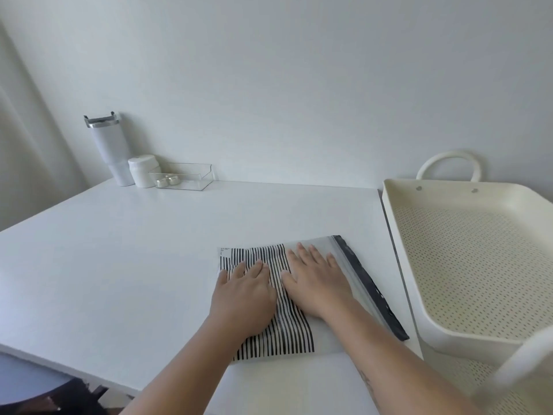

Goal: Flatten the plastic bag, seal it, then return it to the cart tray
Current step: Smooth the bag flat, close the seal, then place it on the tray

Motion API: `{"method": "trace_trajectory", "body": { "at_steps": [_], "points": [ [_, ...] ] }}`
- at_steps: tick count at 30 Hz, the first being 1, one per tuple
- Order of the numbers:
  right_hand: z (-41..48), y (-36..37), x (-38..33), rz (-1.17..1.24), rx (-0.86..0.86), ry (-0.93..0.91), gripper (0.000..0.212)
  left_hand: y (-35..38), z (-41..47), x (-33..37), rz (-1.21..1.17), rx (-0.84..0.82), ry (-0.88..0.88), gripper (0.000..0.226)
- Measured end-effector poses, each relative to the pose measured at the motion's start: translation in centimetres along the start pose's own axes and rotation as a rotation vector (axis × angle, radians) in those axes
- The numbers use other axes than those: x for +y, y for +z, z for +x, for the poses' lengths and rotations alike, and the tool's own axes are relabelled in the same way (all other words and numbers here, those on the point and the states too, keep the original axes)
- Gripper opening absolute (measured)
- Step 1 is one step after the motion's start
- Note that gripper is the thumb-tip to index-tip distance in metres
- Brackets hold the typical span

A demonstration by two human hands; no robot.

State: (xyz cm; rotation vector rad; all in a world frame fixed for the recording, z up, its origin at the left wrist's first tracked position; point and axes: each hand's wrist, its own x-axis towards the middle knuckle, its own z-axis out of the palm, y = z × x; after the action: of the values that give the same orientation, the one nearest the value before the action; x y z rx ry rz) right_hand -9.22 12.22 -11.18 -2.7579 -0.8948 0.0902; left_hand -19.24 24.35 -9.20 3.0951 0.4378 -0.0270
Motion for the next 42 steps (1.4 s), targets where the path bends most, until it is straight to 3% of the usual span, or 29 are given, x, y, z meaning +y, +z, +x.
{"method": "trace_trajectory", "body": {
  "at_steps": [10, 16, 21, 39, 42],
  "points": [
    [1.5, -1.8, 1.7, -0.052, 0.02, 0.176, 0.064, -0.5, 0.4, 0.3, -0.085, -0.031, -0.064, 0.056],
    [-2.4, -1.4, -2.9, 0.157, 0.042, -0.13, 0.055, -1.5, -0.2, -0.2, -0.184, 0.21, -0.061, 0.044],
    [-4.4, -0.1, -2.2, 0.007, -0.002, -0.118, 0.057, 0.0, -1.4, 0.1, -0.087, 0.051, -0.025, 0.05],
    [-5.4, -2.2, 4.5, -0.046, 0.015, 0.268, 0.076, -0.2, -1.4, -0.4, -0.072, -0.032, 0.013, 0.05],
    [-4.9, -2.6, 3.6, -0.096, 0.11, 0.143, 0.066, -1.0, -0.8, -0.8, -0.141, 0.045, -0.022, 0.038]
  ]
}}
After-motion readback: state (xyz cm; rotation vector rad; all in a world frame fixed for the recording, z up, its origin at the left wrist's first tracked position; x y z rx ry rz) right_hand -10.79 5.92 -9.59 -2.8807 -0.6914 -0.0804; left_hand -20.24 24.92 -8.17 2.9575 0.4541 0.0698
